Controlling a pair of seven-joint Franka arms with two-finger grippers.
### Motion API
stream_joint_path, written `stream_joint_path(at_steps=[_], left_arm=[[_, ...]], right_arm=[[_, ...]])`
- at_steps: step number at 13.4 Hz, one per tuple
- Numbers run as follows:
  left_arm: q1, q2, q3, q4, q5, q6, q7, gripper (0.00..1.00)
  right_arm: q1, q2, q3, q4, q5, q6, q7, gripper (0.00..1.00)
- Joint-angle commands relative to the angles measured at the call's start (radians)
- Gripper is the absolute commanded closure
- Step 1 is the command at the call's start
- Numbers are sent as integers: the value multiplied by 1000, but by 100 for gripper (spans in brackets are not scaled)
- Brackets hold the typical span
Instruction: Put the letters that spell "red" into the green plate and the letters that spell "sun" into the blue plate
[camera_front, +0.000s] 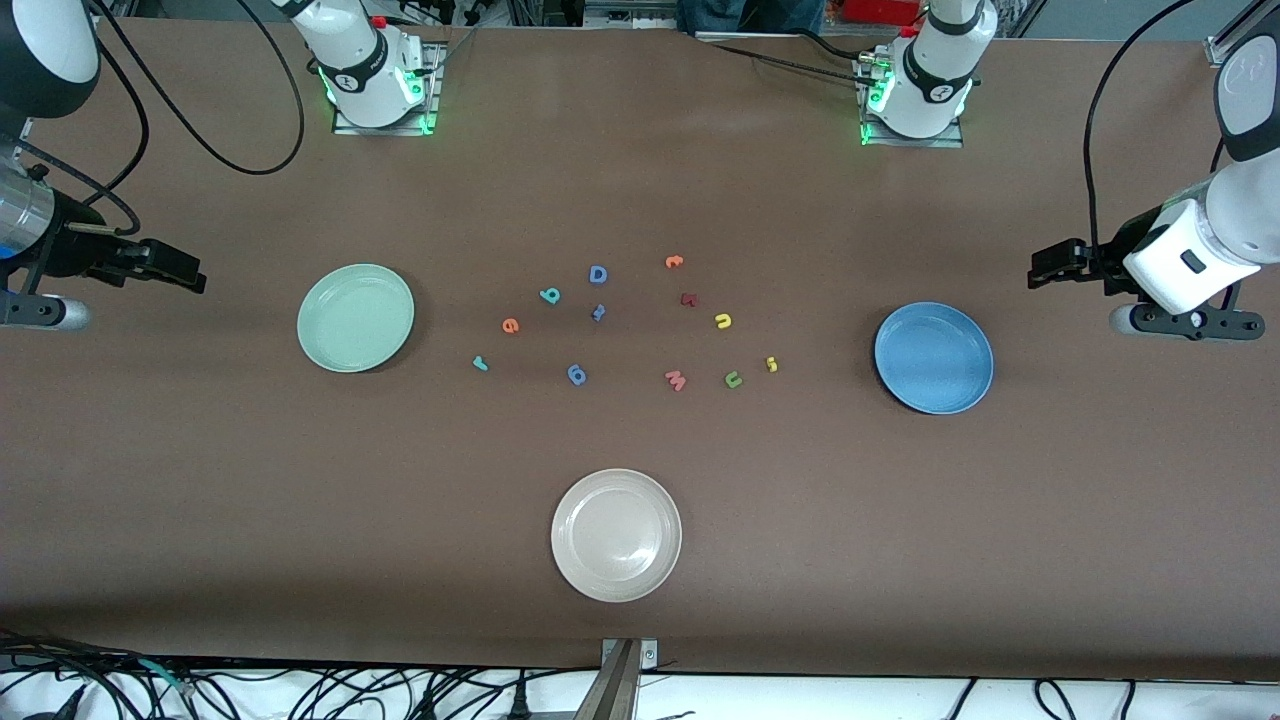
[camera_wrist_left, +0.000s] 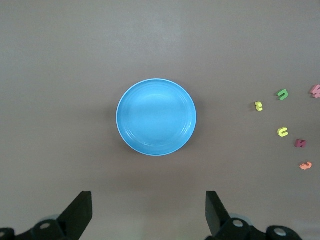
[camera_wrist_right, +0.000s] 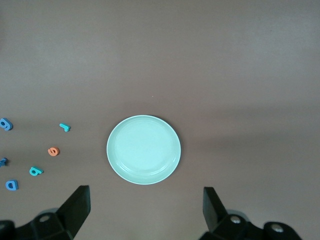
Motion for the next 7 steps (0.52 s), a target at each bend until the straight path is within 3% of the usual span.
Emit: stream_joint_path(at_steps=[1,7], left_arm=[[1,8,-6,14,20,-1,-6,0],[-1,13,-6,17,20,-1,-6,0]], right_arm=[[-4,-7,2,-6,8,-7,-8,0],[-4,-5,2,-6,8,-7,-6,0]])
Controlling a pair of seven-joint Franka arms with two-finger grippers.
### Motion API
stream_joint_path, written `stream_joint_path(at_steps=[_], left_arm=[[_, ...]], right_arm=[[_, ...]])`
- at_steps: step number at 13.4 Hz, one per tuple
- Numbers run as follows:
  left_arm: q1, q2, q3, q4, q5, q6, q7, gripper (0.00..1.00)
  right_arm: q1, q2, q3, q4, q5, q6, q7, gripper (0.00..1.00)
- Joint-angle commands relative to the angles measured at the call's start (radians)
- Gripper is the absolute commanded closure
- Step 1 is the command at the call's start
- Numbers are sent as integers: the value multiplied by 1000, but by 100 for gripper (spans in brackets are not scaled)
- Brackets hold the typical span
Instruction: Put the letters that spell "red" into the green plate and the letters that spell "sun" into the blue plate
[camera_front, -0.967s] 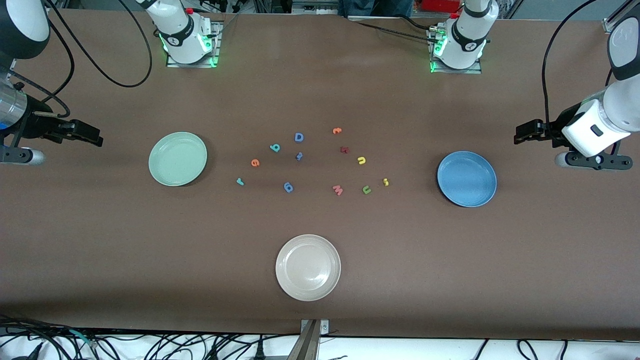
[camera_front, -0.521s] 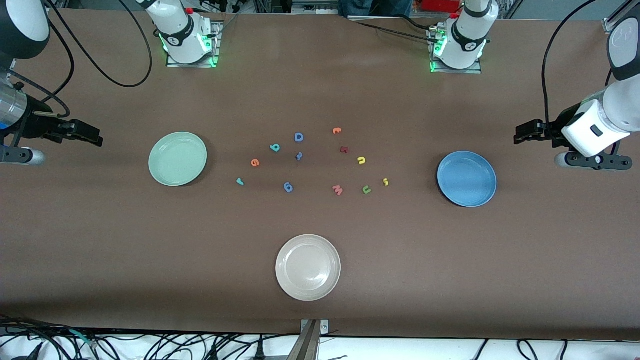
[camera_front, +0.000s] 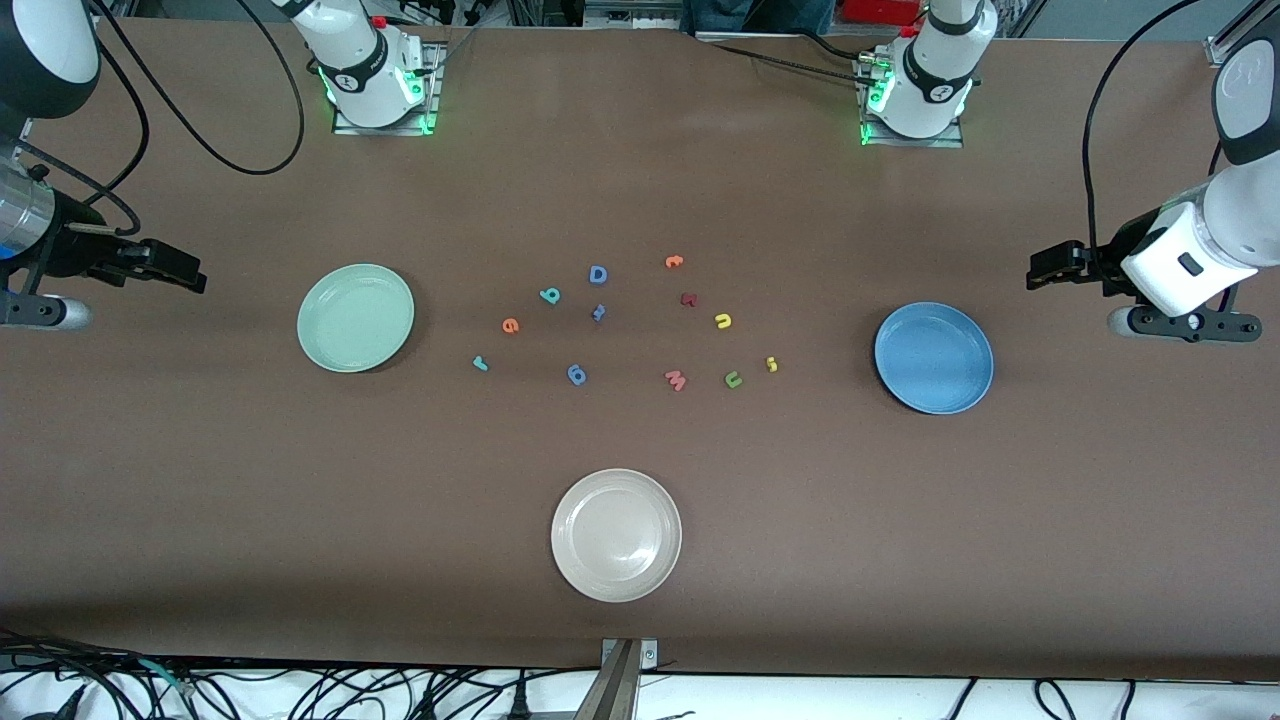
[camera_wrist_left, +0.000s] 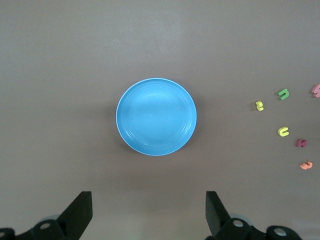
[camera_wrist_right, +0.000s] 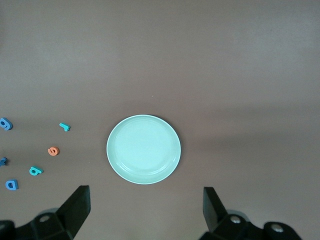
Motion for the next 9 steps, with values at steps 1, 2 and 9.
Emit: stream_joint_path(at_steps=[1,2,9], left_arm=[[1,7,-6,17,20,-1,-6,0],[-1,5,-5,17,20,-1,-6,0],[1,7,-6,20,20,-1,-6,0]], right_arm=[[-4,-4,2,-5,8,-6,-6,0],[-4,1,2,-5,8,-4,3,0],[127,54,2,-5,9,7,268,1]])
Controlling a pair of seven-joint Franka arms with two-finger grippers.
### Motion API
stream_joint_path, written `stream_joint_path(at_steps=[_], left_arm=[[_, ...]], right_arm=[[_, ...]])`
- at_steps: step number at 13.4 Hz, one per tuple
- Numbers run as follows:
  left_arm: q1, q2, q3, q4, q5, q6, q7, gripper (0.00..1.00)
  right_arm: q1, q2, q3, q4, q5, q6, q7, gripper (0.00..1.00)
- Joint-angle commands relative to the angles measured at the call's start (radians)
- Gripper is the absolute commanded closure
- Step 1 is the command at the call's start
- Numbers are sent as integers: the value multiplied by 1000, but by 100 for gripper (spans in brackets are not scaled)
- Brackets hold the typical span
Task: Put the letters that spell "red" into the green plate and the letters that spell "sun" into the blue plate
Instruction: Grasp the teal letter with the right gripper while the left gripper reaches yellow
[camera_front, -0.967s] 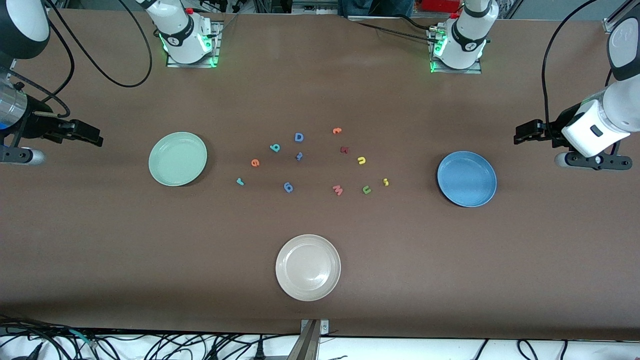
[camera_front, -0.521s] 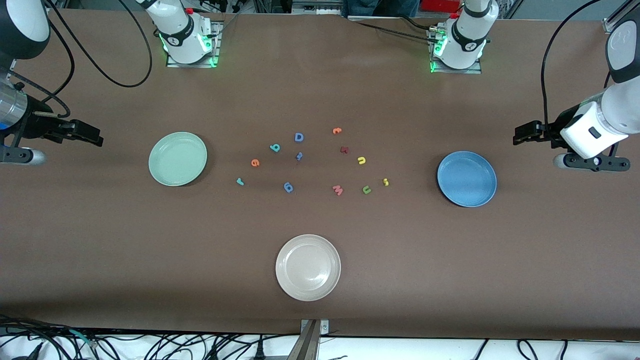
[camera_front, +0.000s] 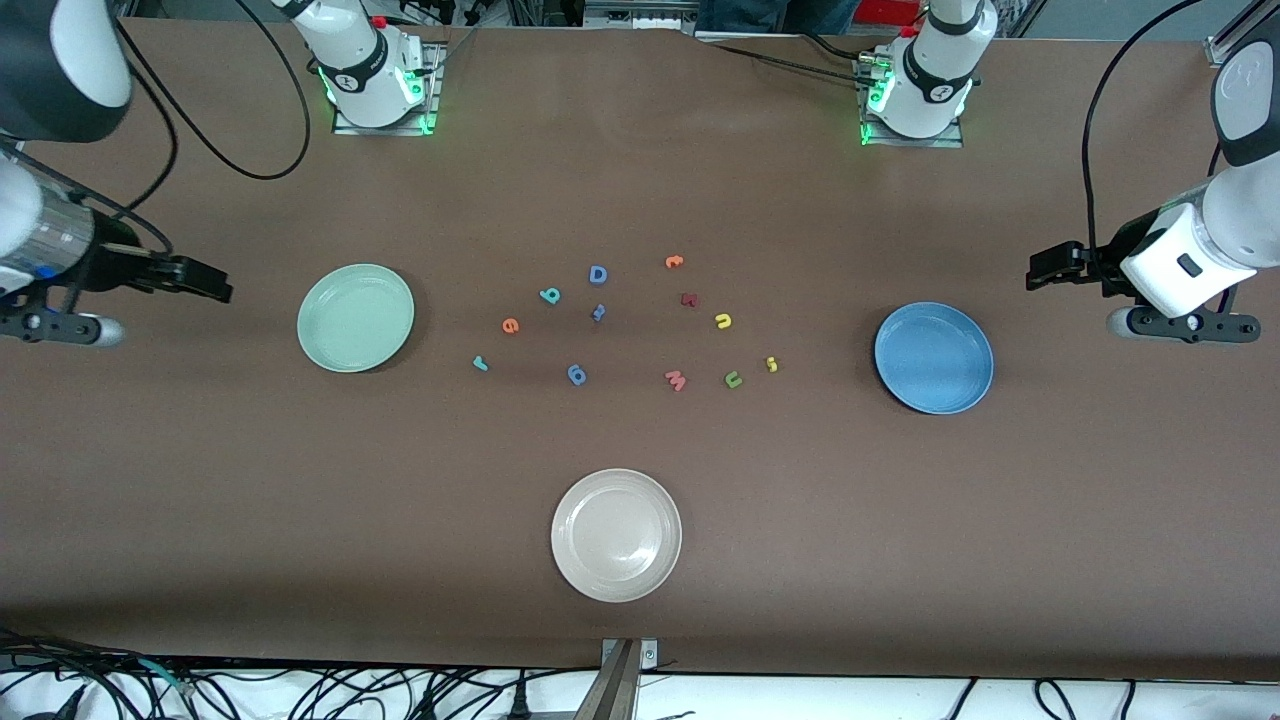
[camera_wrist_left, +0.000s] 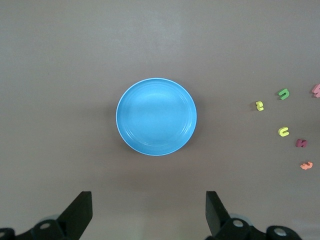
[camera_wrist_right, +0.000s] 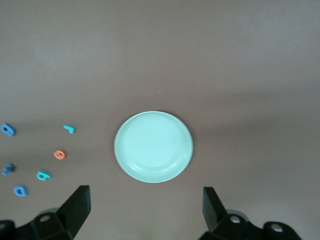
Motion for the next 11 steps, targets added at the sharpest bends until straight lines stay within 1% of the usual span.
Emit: stream_joint_path(at_steps=[1,4,7,9,11], left_arm=[[-1,6,-6,19,20,-2,-6,0],[-1,8,-6,19,20,-2,-6,0],[-1,8,-6,17,19,-2,-6,0],[-1,20,-5,26,17,1,-6,0],[-1,25,-5,29,11,8,-6,0]], right_arm=[[83,22,2,-3,9,12,142,1],[161,87,2,-5,9,75,278,1],[217,157,2,-31,5,176,346,1],[234,170,0,-97,5,263,355,1],[237,176,0,-231,5,433,357,1]])
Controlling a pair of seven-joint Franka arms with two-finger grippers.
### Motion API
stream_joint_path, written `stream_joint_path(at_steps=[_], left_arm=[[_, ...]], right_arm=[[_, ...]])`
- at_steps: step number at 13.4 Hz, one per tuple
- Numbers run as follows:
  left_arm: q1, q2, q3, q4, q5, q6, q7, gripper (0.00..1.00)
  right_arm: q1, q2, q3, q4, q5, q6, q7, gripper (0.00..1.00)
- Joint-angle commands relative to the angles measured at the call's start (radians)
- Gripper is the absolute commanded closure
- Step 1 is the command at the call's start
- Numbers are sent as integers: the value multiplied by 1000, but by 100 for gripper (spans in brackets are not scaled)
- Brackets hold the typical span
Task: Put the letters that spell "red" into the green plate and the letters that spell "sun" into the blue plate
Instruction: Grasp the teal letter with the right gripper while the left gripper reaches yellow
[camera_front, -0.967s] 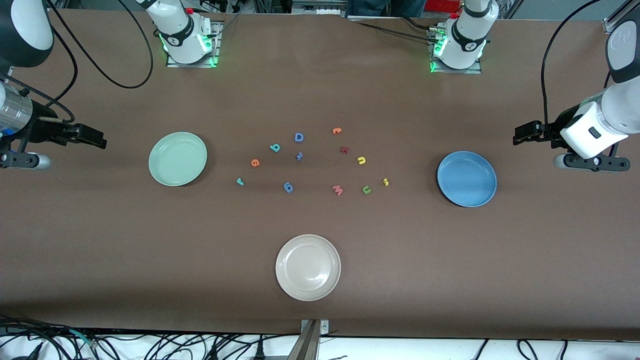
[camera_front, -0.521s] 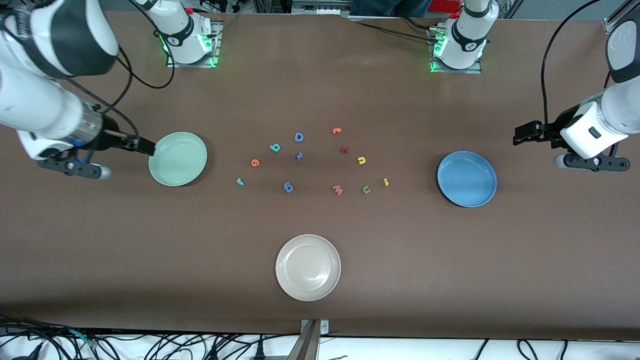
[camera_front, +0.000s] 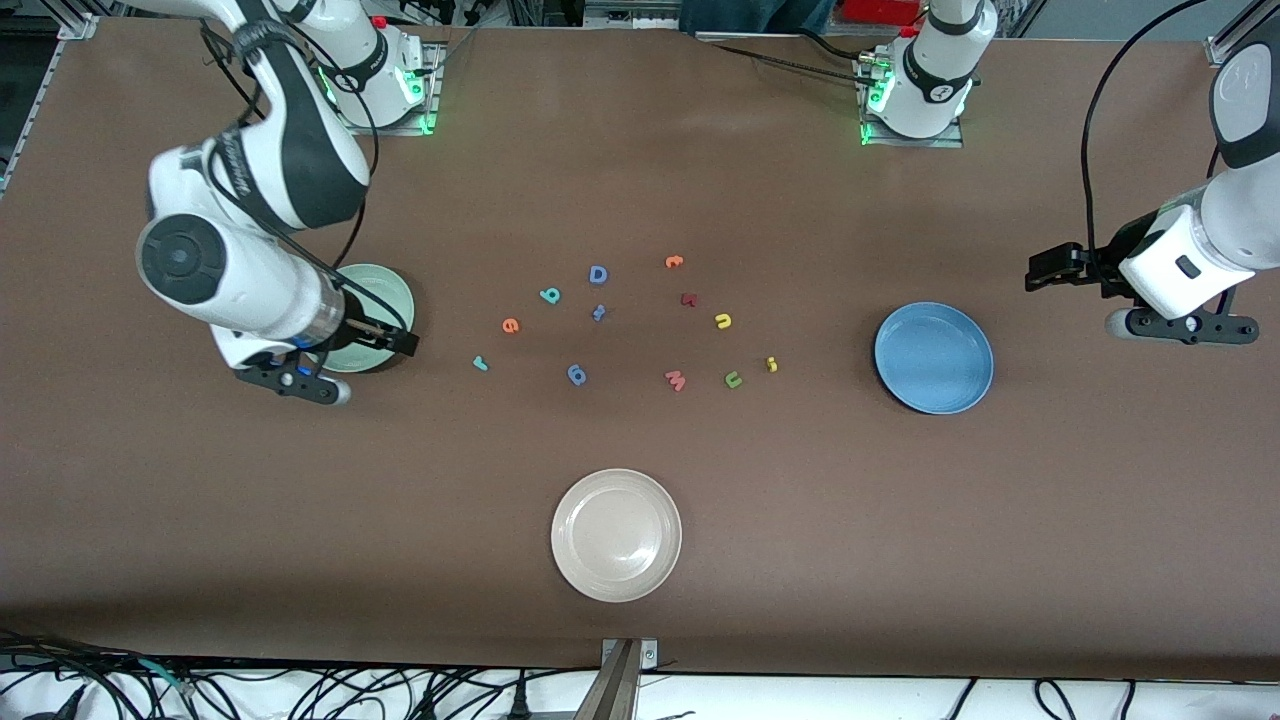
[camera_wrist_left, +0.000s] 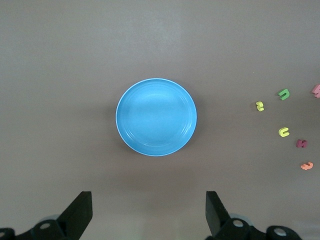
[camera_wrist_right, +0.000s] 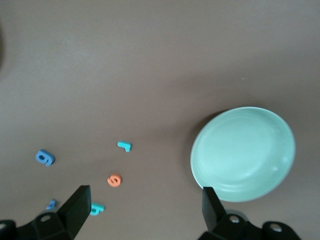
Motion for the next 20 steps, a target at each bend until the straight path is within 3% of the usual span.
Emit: stream_joint_path(at_steps=[1,5,8,14,15,18,20], left_arm=[[0,19,-4,31,10,3,-6,0],[-37,25,-7,31,2,23,-6,0],[-86,88,-12,29,1,66,-26,0],[-216,191,-21,6,-104,205,-247,0],[-250,194,-21,-30,-105,256,-275,0],[-338,197,-23,-229,-128,602,-333,0],[-373,231,-23,-291,-159,720,-403,0]], right_arm=[[5,-17,-6,-185,5,208,11,1],[54,52,-6,-276,3,412,95,1],[70,110,-6,-281,3,514,102,1],[99,213,-13,-287,5,669,105,2],[105,218,-15,-287,5,675,106,4],[106,225,-15,-301,5,671,106,8],[106,225,-15,-319,5,672,106,18]])
